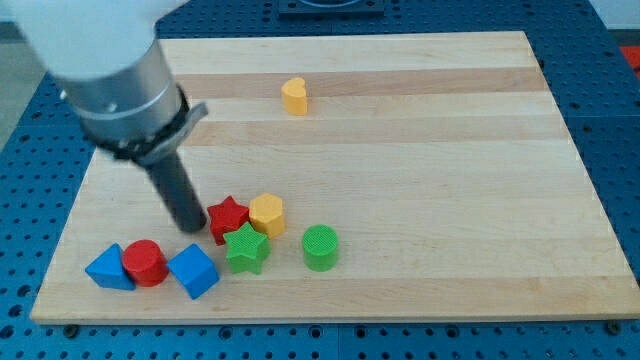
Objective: Point at yellow hexagon
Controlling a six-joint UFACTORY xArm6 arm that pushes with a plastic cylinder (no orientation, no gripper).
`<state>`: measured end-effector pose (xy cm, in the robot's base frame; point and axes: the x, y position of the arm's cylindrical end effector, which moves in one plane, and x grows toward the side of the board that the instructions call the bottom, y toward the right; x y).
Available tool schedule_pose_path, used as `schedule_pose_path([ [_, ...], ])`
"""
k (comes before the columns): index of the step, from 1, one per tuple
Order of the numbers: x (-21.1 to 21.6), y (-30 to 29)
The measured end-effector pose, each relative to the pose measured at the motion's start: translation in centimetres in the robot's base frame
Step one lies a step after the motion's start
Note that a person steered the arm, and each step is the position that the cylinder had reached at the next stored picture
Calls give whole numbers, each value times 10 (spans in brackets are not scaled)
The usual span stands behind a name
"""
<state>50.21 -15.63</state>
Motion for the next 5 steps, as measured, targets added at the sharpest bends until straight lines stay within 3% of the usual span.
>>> schedule_pose_path([
  [1,-50,0],
  [2,-71,17],
  [5,-49,63],
])
